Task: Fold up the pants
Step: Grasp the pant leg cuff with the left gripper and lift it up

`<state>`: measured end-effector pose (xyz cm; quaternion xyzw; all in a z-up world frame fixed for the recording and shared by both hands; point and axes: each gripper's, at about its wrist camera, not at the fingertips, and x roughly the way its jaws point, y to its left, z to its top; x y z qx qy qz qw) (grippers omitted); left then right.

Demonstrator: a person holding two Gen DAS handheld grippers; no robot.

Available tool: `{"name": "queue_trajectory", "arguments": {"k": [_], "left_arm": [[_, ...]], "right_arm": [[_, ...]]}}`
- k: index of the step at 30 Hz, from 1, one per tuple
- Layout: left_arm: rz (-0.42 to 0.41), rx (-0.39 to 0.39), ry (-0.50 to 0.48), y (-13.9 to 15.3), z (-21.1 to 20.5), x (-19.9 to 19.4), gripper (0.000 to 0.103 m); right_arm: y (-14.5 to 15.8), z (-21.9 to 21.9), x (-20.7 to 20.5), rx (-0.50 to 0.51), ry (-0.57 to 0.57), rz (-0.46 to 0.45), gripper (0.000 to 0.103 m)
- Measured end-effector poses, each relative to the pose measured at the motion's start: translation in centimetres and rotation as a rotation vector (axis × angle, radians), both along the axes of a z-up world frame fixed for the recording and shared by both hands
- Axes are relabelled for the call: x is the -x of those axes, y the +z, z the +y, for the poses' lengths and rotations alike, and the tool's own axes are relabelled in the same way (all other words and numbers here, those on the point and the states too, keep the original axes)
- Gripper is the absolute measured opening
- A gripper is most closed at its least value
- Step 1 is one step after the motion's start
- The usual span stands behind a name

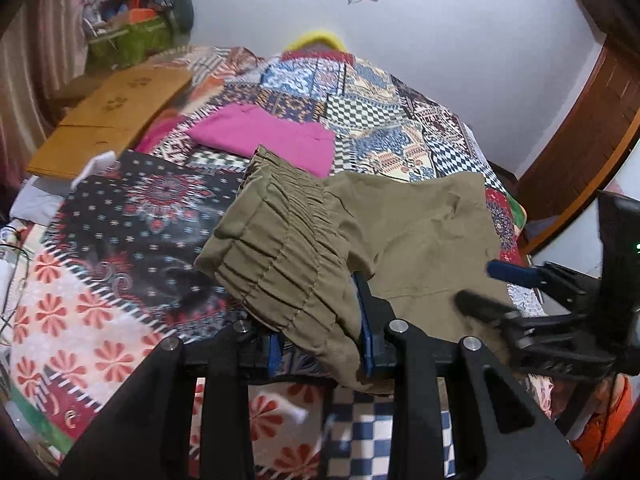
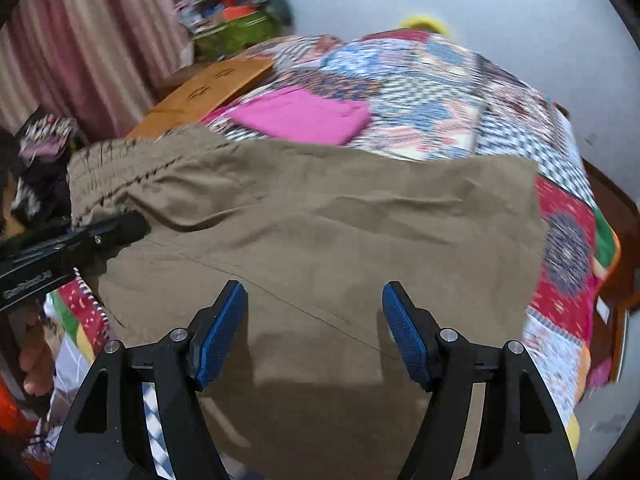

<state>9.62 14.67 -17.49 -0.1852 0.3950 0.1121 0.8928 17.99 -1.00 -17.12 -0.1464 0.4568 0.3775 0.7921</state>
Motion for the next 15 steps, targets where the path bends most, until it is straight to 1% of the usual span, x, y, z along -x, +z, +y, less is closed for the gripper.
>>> {"name": "queue_trajectory", "arguments": {"k": [2,4,7,8,11,15], "left_arm": [[-0.005,-0.013,0.004,0.1,0.3,0.6,0.030],[-0.005,-0.016,0.001,0.1,0.4,0.9,0.030],[-0.003,-0.016,-0.008,-0.5,0.2,1.0,0.030],[0.001,-0.017,-0.010,-0.7,0.1,0.9,0.030],[-0.010,-0.015,-0.014,-0.7,-0.4,0.8,0.029],[-0.045,-0.021,-0.046,0.5,-1.5,0.4,0.029]], "right_arm": [[-0.8,1.0,0.2,0.027,0.034,0.005,0.067],[-2.3,2.1,0.7,0.062,0.062,0.034,0.067],[-3.9,2.9,0.9,0.095,0.082,0.070,0.067],[-4.4,3.0,1.0,0.102,0.081,0.079,0.069],[-4.6,3.2,1.1,0.120,0.090,0.078,0.071],[-4.6,3.4,1.0,0.124,0.089,0.087,0.071]]}}
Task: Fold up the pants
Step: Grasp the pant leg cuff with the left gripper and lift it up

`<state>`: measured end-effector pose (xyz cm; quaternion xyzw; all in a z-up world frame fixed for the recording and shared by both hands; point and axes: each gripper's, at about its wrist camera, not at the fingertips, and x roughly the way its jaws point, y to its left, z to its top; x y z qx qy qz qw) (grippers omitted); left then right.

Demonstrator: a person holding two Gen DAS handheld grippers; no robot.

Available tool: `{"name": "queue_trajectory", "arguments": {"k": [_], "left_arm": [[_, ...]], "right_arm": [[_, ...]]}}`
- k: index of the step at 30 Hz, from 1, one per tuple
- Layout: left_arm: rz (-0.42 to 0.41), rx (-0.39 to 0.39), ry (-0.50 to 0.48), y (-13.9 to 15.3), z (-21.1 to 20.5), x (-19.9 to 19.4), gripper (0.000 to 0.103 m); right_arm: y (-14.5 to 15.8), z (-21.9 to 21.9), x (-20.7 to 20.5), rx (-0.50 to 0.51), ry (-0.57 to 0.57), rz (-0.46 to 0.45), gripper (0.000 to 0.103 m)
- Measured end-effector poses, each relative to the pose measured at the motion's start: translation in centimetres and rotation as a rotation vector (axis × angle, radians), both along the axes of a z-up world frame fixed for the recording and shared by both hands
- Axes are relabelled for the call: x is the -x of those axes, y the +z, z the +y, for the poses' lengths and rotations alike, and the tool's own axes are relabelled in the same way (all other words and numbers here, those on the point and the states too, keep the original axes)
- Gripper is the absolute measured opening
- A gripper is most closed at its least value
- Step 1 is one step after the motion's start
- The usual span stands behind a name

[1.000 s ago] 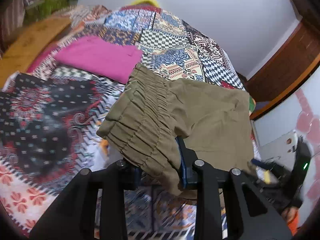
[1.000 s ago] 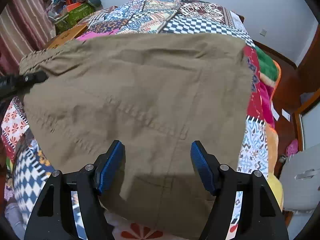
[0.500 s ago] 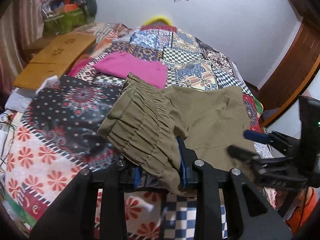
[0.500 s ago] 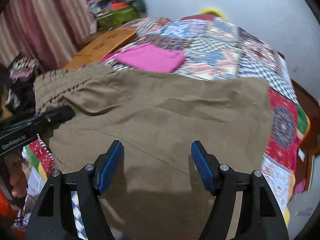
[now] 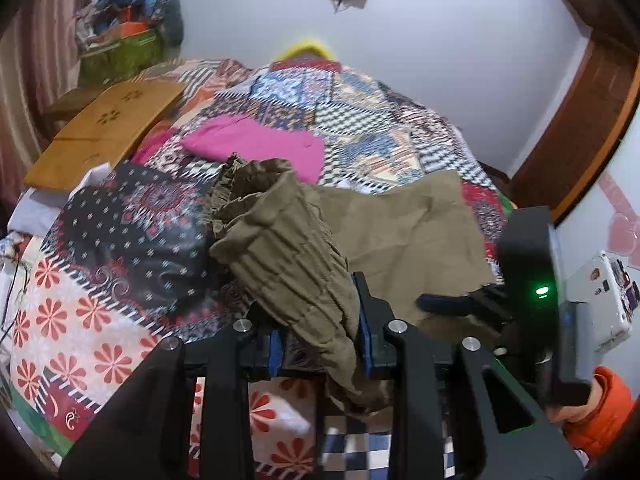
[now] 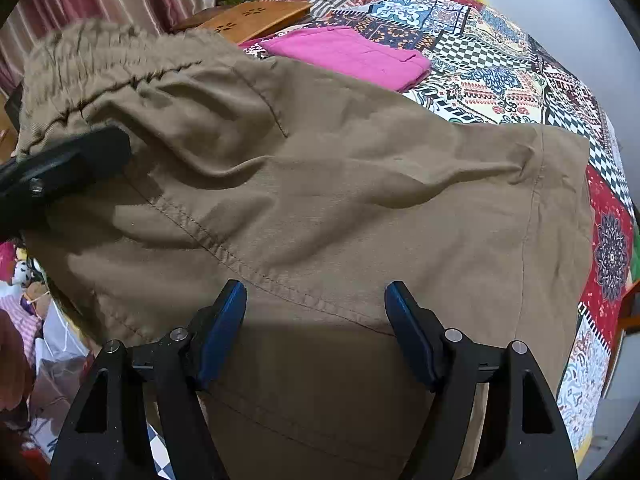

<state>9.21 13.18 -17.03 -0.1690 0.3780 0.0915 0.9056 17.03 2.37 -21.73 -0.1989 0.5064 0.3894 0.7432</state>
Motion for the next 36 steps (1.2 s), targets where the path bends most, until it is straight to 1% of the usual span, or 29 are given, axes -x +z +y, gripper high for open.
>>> {"name": "queue_trajectory", "arguments": {"k": [4,8,11,14,17,20,21,23,25,28,31,36], "left_arm": [[-0.013,-0.057,-0.024,1.0,-1.5,-0.6,0.028],[-0.030,-0.088,-0.045,1.9,-2.1,-0.8,0.028],[-0.037,-0.141,-0.063,2.6,-2.6,-1.0,0.027],[-0.037,-0.163,-0.085,3.1,-3.0,-1.4,0.027],[-0.049,-0.190,-0.104,3.7,-4.0,-1.7,0.027],[-0.068,-0.208,-0.128,4.6,-5.3,-2.0,0.027],[-0.076,-0.214,-0.142,5.0,-5.9,-2.2,0.027],[-0.088,-0.230,-0.169,5.5,-7.1,-2.6,0.027],[-0.092,-0.236,-0.191,5.8,-8.0,-3.0,0.026],[-0.094,-0.239,-0.224,6.0,-9.5,-3.7,0.026],[-0.097,-0.242,-0.257,6.2,-11.1,-4.3,0.025],[-0.099,-0.259,-0.303,6.3,-13.4,-4.9,0.025]], "right_arm": [[0.3,-0.2,-0.1,-0.018,-0.013,0.003,0.070],[1.5,-1.2,-0.4,-0.054,-0.040,0.012,0.068],[3.5,-3.9,-0.5,-0.102,-0.075,-0.008,0.068],[4.6,-7.2,-0.6,-0.132,-0.128,-0.010,0.068],[4.3,-9.5,-0.7,-0.123,-0.173,-0.004,0.068],[2.0,-10.4,-0.8,-0.071,-0.192,0.030,0.068],[1.0,-10.6,-0.8,-0.076,-0.191,0.053,0.069],[0.6,-10.9,-0.8,-0.106,-0.209,0.063,0.073],[0.7,-10.8,-0.7,-0.112,-0.206,0.063,0.074],[0.6,-10.5,-0.2,-0.112,-0.204,0.036,0.074],[0.8,-11.3,0.1,-0.127,-0.205,0.040,0.074],[2.5,-13.1,-0.2,-0.172,-0.220,0.053,0.072]]}}
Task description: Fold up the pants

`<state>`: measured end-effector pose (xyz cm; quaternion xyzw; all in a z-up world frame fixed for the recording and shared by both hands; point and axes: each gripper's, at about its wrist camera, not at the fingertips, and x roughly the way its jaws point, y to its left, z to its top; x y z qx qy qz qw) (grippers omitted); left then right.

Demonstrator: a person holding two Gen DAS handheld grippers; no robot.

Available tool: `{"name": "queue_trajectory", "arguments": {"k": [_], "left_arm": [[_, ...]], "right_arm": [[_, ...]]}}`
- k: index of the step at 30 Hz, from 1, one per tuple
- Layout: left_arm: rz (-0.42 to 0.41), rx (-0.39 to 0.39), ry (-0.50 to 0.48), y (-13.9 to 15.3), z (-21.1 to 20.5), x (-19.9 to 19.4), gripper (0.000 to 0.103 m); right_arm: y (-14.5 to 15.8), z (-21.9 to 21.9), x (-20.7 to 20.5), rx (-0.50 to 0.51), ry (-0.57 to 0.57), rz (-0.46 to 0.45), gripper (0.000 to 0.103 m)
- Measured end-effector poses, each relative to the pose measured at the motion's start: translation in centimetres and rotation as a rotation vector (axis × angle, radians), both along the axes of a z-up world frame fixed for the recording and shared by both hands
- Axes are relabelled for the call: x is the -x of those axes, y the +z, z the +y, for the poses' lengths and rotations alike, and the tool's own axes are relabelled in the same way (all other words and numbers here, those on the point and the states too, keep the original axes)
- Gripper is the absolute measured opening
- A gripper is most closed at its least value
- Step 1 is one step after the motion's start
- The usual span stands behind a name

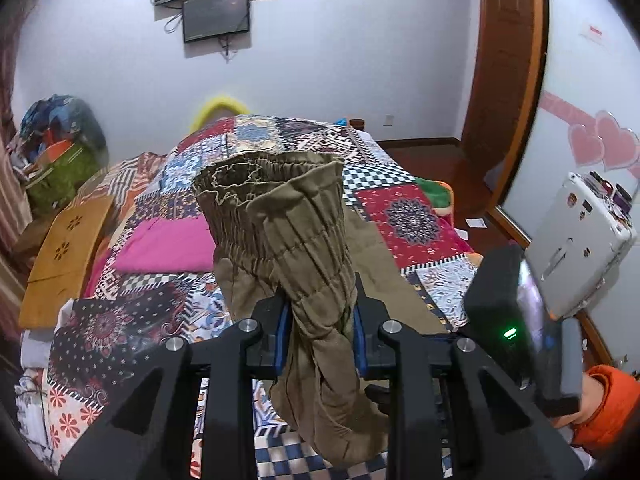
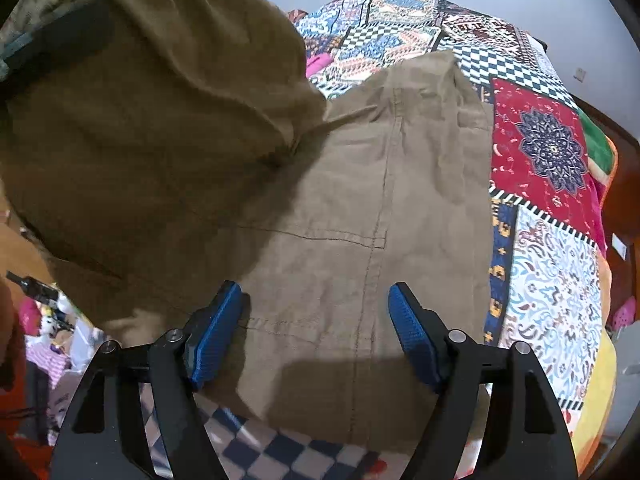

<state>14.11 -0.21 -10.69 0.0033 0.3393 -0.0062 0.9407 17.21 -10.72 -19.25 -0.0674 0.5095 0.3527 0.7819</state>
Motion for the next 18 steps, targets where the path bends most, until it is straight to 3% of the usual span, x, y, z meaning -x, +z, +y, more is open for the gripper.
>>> {"name": "queue_trajectory", "arguments": {"k": [8,14,18], "left_arm": [[0.022,0.002,-0.033,-0.5,-1.8,-1.0,0.025],[0.047,0.004,-0.074,-1.1,-3.4,-1.8,0.025],[0.077,0.009,-0.098,-1.8,-4.4,-2.5,0.024]], "right_arm": [[2.9,-5.7,0.1,0.000,-0.123,-0.105,0.072],[-1.3,-5.8,-0.1,0.052,-0.126,-0.014,0.072],[-2.2,-5.8,-0.5,-0.010,-0.129,0.034,0.074]]}}
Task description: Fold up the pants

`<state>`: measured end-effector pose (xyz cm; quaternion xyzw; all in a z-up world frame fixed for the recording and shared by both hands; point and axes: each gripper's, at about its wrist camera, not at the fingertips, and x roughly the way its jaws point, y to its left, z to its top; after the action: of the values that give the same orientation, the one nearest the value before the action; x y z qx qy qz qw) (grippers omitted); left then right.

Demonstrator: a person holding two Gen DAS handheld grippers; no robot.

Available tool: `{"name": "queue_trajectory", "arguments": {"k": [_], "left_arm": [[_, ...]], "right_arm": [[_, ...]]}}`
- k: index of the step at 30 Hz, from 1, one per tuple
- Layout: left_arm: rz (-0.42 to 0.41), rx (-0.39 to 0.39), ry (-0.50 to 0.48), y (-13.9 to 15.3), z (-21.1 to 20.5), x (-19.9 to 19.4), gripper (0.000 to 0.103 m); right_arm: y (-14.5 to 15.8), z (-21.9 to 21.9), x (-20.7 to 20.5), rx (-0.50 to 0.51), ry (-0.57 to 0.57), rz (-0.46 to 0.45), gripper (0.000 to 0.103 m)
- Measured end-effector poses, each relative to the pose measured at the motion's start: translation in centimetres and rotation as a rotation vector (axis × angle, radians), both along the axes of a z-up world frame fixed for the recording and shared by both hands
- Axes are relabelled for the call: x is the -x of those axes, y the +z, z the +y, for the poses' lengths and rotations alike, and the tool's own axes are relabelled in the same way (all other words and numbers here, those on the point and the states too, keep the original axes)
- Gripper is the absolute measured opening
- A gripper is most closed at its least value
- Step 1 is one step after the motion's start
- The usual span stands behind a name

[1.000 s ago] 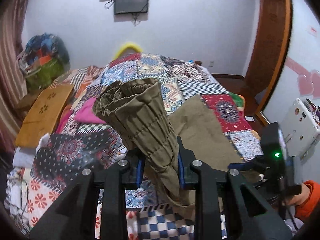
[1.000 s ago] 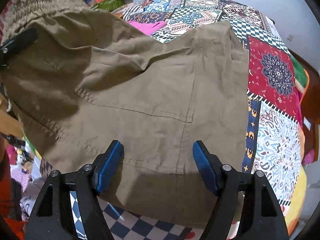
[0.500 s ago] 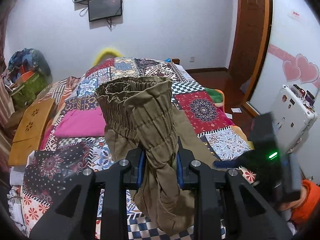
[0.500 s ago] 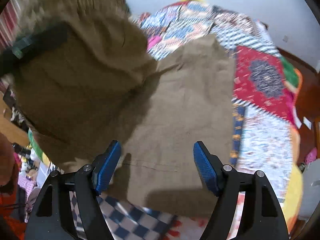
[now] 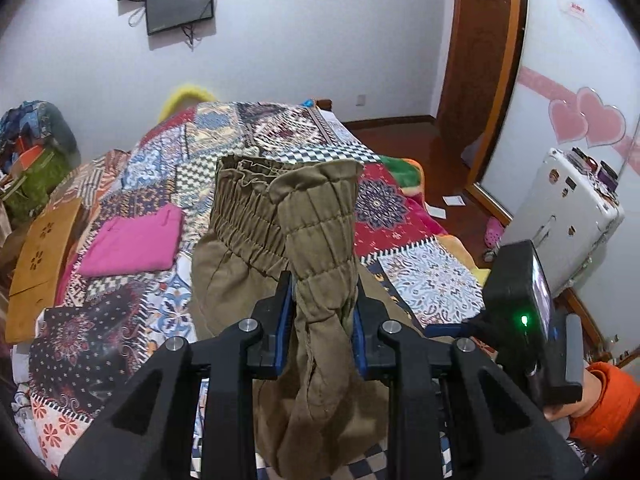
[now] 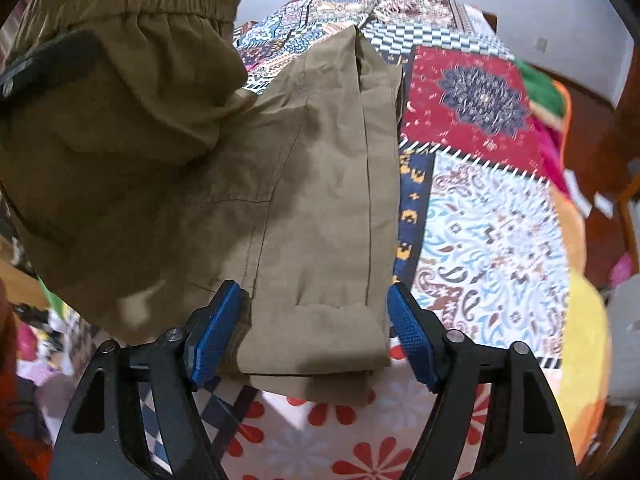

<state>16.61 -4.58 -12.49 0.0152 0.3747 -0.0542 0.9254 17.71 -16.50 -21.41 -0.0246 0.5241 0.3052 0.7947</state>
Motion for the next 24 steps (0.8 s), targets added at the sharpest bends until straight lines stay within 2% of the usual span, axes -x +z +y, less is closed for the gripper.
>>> {"name": "queue_trajectory", "arguments": {"k": [3,8,16,24], "left_arm": [[0.011,-0.003,-0.010,-0.5,-0.7,-0.4,0.024],[0.039,-0.012,-0.036,-1.3,-2.0,-1.3,0.024],[0.121,-0.032,-0.093,-3.9,-4.4,-3.0,0.025],[0.224,-0.073,-0.143,-7.3,-6.9,-4.2,0.025]], "right_arm": [[0.3,-0.1,0.0,-0.010,-0.007,-0.001,0.073],[1.4,-1.6,0.3,0.018,-0.019,-0.065,0.073],[3.5,-7.2,1.2,-0.005,-0.160,-0.106,0.073],[4.3,-10.3,1.6,0.007,-0.256,-0.130,0.073]]}}
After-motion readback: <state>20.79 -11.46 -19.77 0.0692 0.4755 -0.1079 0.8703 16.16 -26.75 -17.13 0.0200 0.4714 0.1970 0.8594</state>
